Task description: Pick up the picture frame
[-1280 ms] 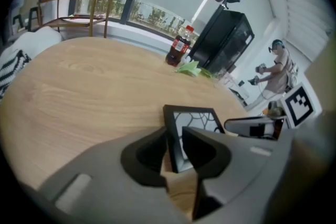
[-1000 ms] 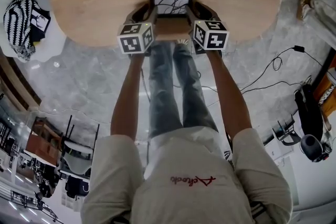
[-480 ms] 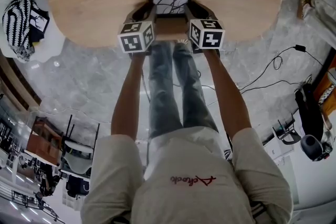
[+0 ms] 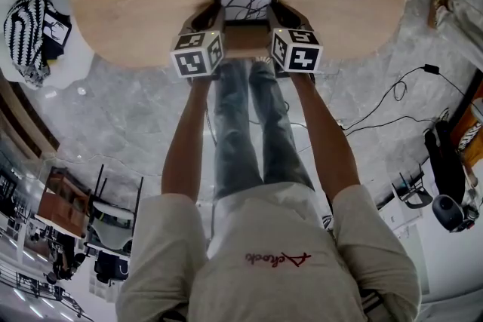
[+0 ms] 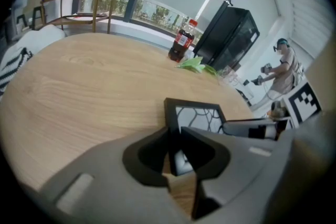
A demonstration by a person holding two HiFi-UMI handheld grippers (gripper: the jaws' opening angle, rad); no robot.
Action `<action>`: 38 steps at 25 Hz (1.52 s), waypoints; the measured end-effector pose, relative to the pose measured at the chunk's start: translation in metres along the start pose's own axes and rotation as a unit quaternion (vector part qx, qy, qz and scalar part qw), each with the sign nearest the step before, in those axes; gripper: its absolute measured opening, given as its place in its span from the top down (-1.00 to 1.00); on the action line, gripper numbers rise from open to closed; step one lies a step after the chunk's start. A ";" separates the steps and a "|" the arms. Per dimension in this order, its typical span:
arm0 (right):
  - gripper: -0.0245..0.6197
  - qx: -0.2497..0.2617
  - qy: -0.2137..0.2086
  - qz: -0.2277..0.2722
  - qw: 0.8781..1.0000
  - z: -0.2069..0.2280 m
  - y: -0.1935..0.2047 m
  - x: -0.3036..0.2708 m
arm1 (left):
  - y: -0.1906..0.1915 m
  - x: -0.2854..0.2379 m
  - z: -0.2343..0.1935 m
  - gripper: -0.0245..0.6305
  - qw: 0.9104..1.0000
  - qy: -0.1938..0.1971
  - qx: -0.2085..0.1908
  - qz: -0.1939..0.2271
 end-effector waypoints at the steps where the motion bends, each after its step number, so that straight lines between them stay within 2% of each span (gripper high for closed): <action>1: 0.68 0.000 0.001 0.002 1.000 -0.001 -0.001 0.001 | 0.000 0.001 0.000 0.70 1.000 0.000 -0.001 0.001; 8: 0.68 0.008 0.004 0.021 1.000 -0.011 -0.012 0.018 | -0.008 0.017 0.006 0.70 1.000 0.001 -0.003 0.011; 17: 0.69 0.029 0.006 0.071 0.997 -0.031 -0.060 0.060 | -0.053 0.058 0.027 0.70 0.998 0.003 -0.013 0.062; 30: 0.69 0.080 0.009 0.155 0.985 -0.088 -0.136 0.165 | -0.127 0.163 0.073 0.70 0.990 0.006 -0.027 0.141; 38: 0.69 0.116 0.013 0.197 0.973 -0.122 -0.171 0.241 | -0.161 0.236 0.111 0.70 0.981 0.010 -0.048 0.189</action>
Point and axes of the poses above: the fingertips, and each gripper's own axes: x backward along the fingers, z to its right, y out of its underside, the point moved 6 cm from there along x, backward along the fingers, and after that the axes turned 3 degrees about -y, right-handed, at the moved point
